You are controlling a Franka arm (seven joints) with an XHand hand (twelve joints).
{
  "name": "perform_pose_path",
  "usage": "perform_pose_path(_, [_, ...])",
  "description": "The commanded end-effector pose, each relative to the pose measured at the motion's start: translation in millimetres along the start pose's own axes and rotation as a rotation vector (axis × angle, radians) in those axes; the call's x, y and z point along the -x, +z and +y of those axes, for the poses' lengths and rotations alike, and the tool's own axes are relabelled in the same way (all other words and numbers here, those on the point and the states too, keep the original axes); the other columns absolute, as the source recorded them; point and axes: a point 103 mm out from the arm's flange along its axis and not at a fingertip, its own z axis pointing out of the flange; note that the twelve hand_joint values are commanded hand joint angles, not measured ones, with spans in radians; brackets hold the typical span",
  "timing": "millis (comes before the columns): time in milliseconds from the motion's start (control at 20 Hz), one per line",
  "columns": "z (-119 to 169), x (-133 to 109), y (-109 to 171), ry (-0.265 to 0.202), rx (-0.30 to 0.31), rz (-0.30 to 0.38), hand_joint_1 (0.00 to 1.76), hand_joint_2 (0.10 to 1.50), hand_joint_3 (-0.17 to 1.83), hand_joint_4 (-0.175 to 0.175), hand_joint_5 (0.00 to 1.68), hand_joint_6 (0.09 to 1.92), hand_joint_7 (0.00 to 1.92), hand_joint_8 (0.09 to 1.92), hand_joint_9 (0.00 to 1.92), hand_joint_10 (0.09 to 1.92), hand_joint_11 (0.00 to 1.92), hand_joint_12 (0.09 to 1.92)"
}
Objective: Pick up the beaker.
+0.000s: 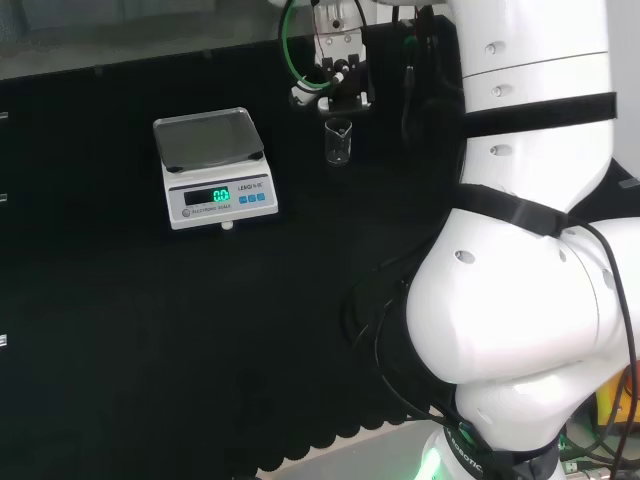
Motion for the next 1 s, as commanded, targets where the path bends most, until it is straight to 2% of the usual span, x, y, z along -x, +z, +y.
perform_pose_path(50, [9.2, 6.4, 27.5, 0.020, -0.060, -0.003, 0.41, 0.93, 0.27, -0.122, 0.20, 0.09, 0.00, 0.51, 0.00, 0.74, 0.05, 1.54])
perform_pose_path(700, [15.4, 25.6, 68.4, 0.066, -0.161, -0.013, 0.46, 0.93, 0.27, -0.127, 0.20, 0.09, 0.00, 0.54, 0.00, 0.75, 0.03, 1.55])
perform_pose_path(850, [15.7, 27.0, 75.1, 0.072, -0.187, -0.006, 0.51, 0.91, 0.27, -0.129, 0.20, 0.09, 0.00, 0.62, 0.00, 0.83, 0.08, 1.56])
perform_pose_path(1000, [14.0, 25.1, 77.8, 0.074, -0.176, 0.024, 0.57, 0.89, 0.30, -0.135, 0.21, 0.09, 0.00, 0.73, 0.02, 0.91, 0.16, 1.54])
